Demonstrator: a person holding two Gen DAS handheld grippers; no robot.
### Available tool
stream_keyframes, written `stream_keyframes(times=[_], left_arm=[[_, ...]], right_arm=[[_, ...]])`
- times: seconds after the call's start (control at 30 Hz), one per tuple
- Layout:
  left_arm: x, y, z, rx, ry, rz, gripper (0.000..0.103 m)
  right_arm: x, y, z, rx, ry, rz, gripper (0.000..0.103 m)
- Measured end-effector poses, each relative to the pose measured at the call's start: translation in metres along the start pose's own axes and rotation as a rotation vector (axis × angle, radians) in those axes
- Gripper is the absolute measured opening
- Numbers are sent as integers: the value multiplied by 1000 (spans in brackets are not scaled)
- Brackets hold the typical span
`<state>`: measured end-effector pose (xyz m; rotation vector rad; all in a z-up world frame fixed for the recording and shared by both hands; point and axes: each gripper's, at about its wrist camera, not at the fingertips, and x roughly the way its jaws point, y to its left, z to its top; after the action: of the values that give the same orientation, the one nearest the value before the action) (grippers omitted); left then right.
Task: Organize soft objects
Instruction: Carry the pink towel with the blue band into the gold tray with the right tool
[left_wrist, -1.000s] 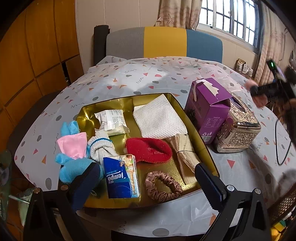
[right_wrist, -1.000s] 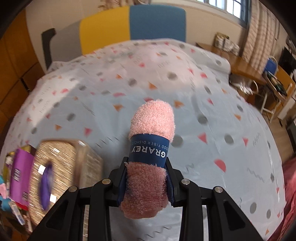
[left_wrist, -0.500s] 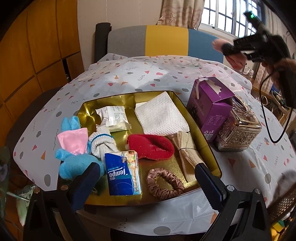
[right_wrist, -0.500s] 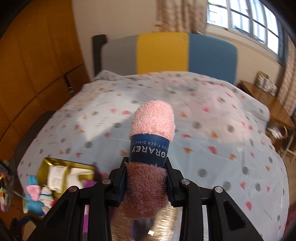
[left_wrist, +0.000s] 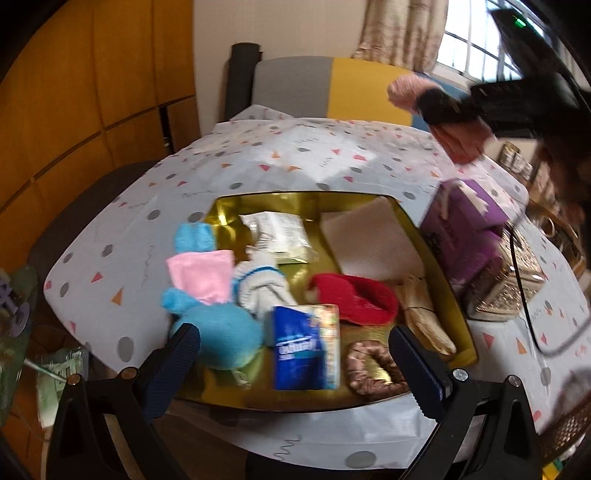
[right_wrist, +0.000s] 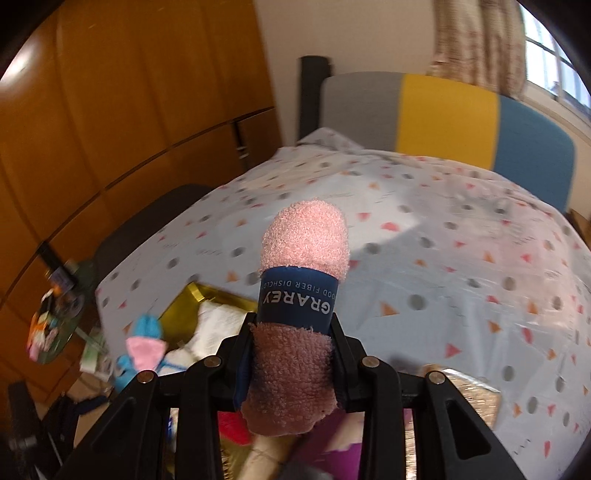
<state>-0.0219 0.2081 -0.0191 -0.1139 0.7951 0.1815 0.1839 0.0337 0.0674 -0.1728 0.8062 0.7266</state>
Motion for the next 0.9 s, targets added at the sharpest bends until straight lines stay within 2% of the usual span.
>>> stream_keyframes(times=[0.33, 0.57, 0.7, 0.9], left_arm=[[0, 43, -1, -106, 7, 75, 103], [3, 48, -2, -122, 10, 84, 103], [5, 45, -1, -117, 10, 81, 103], [10, 35, 2, -96, 10, 78, 103]], right_arm=[[29, 56, -58, -152, 119, 119, 35], [43, 83, -114, -234, 233, 194, 35], [68, 88, -133, -211, 296, 166, 35], [110, 69, -133, -82, 324, 46, 35]])
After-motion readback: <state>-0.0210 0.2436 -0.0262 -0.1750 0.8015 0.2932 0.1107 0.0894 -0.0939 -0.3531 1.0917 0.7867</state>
